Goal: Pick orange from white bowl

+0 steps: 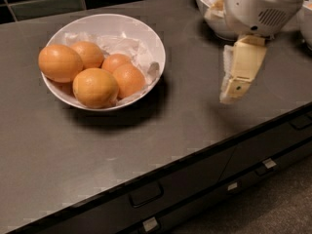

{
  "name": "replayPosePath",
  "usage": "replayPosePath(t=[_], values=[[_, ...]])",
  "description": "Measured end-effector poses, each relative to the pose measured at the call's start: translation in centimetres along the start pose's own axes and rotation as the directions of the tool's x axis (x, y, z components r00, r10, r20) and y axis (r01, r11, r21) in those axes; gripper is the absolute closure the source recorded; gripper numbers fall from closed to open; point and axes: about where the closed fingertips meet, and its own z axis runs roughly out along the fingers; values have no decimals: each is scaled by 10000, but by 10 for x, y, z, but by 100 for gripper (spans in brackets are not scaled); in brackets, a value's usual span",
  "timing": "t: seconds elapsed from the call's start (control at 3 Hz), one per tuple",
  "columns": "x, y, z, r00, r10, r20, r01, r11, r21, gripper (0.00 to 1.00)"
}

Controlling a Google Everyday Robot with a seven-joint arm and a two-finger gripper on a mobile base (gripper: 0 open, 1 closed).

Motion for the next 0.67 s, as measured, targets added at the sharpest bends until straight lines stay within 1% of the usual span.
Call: replayPosePath(t=[0.33, 0.67], values=[[-47, -13, 14, 9916, -1021, 793, 1042, 9943, -228, 0], [-47, -13, 14, 9915, -1025, 797, 1045, 9943, -220, 0]])
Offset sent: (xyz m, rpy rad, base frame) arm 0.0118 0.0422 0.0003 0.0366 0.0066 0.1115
